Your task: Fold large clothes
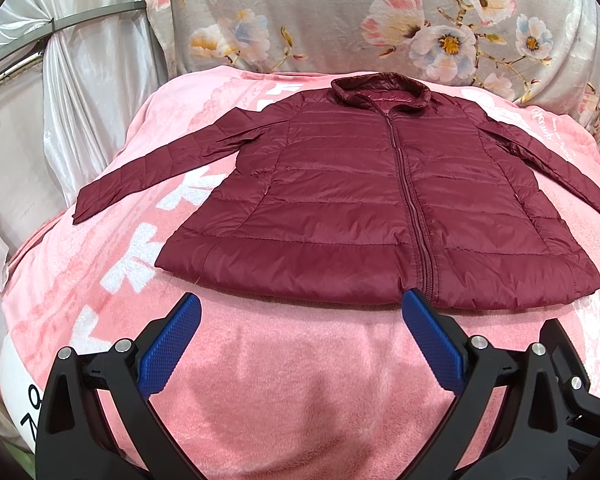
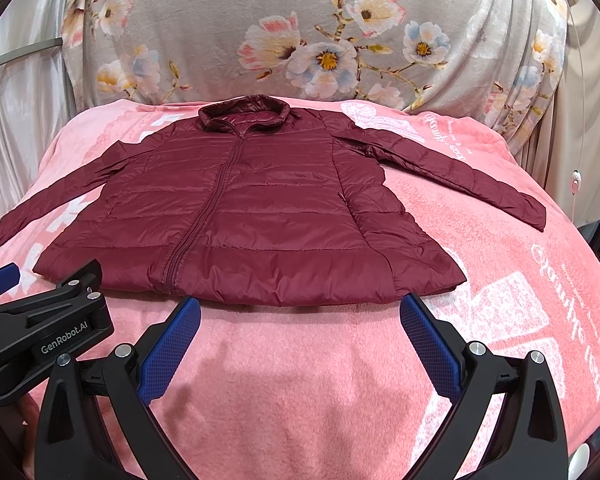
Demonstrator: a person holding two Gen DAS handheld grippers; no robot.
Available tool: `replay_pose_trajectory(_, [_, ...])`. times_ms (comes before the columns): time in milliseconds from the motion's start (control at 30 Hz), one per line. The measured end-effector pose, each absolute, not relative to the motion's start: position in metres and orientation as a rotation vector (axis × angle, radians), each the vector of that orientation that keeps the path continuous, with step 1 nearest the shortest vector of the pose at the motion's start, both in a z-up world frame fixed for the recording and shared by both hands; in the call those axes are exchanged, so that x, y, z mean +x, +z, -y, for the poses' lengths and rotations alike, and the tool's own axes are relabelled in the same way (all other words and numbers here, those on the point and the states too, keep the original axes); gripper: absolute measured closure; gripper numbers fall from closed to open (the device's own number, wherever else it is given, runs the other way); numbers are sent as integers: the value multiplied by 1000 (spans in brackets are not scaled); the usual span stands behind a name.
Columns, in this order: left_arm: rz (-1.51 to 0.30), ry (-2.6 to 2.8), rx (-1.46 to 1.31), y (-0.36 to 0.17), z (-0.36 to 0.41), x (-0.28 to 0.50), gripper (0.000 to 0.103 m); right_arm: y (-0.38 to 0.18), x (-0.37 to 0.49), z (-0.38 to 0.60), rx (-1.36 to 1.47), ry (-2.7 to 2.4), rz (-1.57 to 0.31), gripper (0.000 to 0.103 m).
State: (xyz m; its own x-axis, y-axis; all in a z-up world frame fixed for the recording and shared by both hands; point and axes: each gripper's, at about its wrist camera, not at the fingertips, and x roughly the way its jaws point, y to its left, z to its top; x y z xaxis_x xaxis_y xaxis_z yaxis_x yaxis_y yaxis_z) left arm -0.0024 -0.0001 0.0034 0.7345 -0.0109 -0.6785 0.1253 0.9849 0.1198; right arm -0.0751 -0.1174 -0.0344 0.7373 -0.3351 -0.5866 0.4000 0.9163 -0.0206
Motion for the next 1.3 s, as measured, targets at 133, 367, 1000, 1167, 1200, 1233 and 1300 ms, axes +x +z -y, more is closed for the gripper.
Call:
replay_pose_trajectory(133, [-744, -74, 162, 10, -3, -5, 5, -35, -77, 117, 109, -406, -622, 5])
replay_pose_trajectory(367, [-745, -74, 162, 9, -3, -5, 5, -33, -77, 118, 107, -406, -621, 5])
replay_pose_trajectory(1000, [-745, -76, 160, 10, -4, -5, 5, -32, -77, 118, 104, -406, -619, 5])
replay_pose_trajectory(1167, [-745, -75, 159, 10, -4, -5, 5, -32, -77, 117, 103, -406, -617, 5])
replay_pose_trajectory(1200, [-745, -75, 158, 10, -4, -5, 5, -30, -77, 118, 102, -406, -617, 5])
replay_pose_trajectory(1233, [-745, -75, 158, 10, -5, -7, 5, -25, -77, 114, 101, -406, -616, 5])
replay_pose_trajectory(1300, [-745, -75, 158, 10, -6, -7, 5, -24, -76, 114, 101, -405, -616, 5])
